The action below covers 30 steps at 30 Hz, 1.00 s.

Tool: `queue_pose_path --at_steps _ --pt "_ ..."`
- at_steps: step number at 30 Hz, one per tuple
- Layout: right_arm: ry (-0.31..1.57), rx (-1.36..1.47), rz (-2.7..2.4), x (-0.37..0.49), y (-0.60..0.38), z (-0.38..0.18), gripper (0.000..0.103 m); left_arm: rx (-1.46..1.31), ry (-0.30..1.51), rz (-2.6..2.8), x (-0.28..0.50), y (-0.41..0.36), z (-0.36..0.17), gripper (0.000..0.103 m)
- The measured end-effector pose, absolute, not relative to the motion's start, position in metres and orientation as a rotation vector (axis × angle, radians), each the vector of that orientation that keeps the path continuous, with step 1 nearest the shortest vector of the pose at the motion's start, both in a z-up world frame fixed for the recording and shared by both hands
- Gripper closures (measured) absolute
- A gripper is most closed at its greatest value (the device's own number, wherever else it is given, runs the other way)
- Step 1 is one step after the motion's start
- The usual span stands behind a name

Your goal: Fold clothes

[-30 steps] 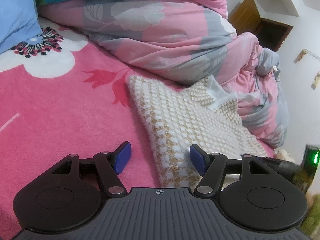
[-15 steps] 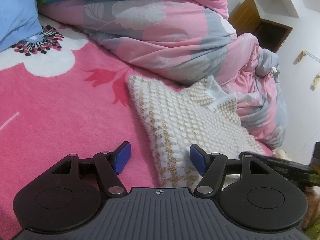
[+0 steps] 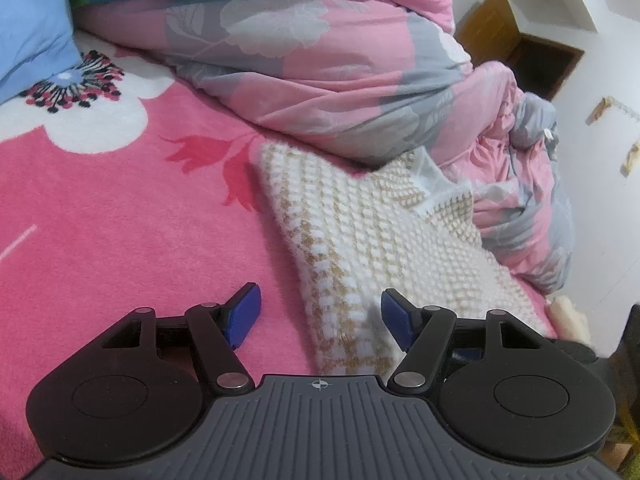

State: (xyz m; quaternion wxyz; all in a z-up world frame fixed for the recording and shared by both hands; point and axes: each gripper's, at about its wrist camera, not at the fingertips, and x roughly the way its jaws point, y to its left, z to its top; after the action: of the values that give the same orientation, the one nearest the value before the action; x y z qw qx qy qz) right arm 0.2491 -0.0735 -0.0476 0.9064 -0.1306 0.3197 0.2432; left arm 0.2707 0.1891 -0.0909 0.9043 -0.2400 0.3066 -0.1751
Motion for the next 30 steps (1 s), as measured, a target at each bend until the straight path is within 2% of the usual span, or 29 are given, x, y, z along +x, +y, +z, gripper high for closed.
queue_pose_path --at_steps 4,8,13,17,21,26,30 --pt "0.661 -0.158 0.501 0.249 -0.081 -0.023 0.075 -0.471 0.634 -0.362 0.269 0.187 -0.09 0.035" --pt "0.683 -0.137 0.491 0.251 -0.073 -0.035 0.074 -0.463 0.639 -0.359 0.269 0.186 -0.09 0.035" --pt "0.727 -0.055 0.476 0.246 -0.09 -0.017 0.074 -0.428 0.63 -0.354 0.267 0.182 -0.09 0.034" --pt "0.622 0.067 0.446 0.181 -0.157 0.032 0.074 -0.478 0.623 -0.368 0.268 0.189 -0.093 0.034" --pt "0.537 0.151 0.304 0.077 -0.247 0.065 0.073 -0.536 0.595 -0.37 0.265 0.196 -0.092 0.034" --pt "0.536 0.251 0.058 -0.04 -0.331 0.062 0.072 -0.536 0.497 -0.283 0.222 0.209 -0.061 0.034" --pt "0.558 0.28 0.018 -0.064 -0.356 0.04 0.073 -0.421 0.461 -0.353 0.159 0.186 -0.024 0.034"
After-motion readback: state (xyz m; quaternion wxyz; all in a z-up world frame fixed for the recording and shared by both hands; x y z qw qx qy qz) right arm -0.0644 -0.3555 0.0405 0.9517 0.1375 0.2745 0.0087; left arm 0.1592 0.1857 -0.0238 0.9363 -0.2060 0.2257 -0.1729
